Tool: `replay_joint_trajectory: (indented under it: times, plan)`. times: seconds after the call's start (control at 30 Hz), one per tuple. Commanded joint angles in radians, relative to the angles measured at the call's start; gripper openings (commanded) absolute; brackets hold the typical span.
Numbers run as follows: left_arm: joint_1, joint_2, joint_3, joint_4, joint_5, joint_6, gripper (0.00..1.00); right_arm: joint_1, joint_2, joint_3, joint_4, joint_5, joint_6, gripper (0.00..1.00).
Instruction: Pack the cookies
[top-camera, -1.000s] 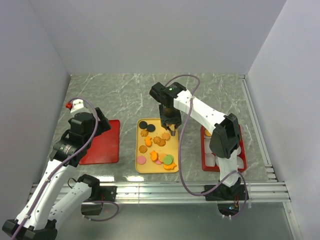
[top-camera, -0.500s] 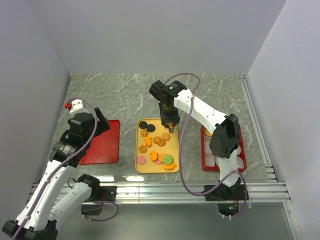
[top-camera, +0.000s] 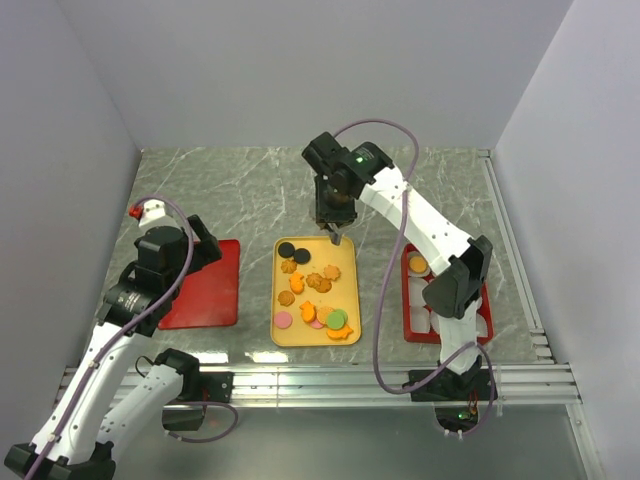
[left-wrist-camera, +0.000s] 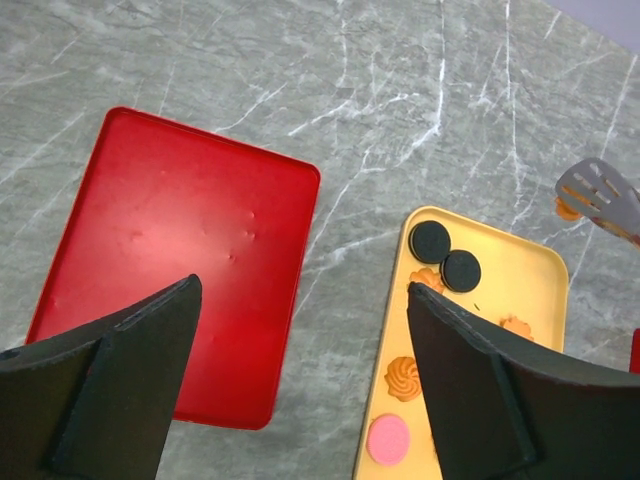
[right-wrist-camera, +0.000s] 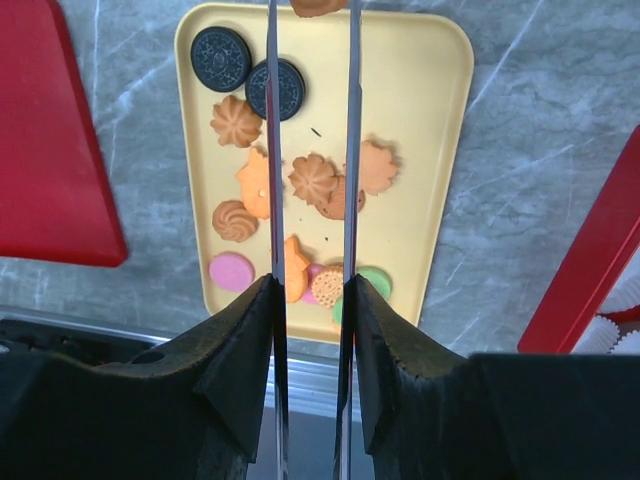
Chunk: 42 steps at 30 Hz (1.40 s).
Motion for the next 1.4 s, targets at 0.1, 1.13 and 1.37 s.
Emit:
replay_joint_trajectory:
  times: [0.1,1.13,1.37]
  plan:
    - [0.006,-0.008,-0.015,0.042,0.055,0.033,0.98,-0.08,-0.228,-0.062,-0.085,0.031,0.025,0.34]
    - [-0.023,0.065,-0.047,0.163,0.187,0.094,0.97,-0.542,-0.83,-0.938,0.044,0.072,-0.075,0.37]
    - [-0.023,0.061,-0.049,0.165,0.182,0.097,0.97,-0.574,-0.814,-0.995,0.114,0.037,-0.079,0.36]
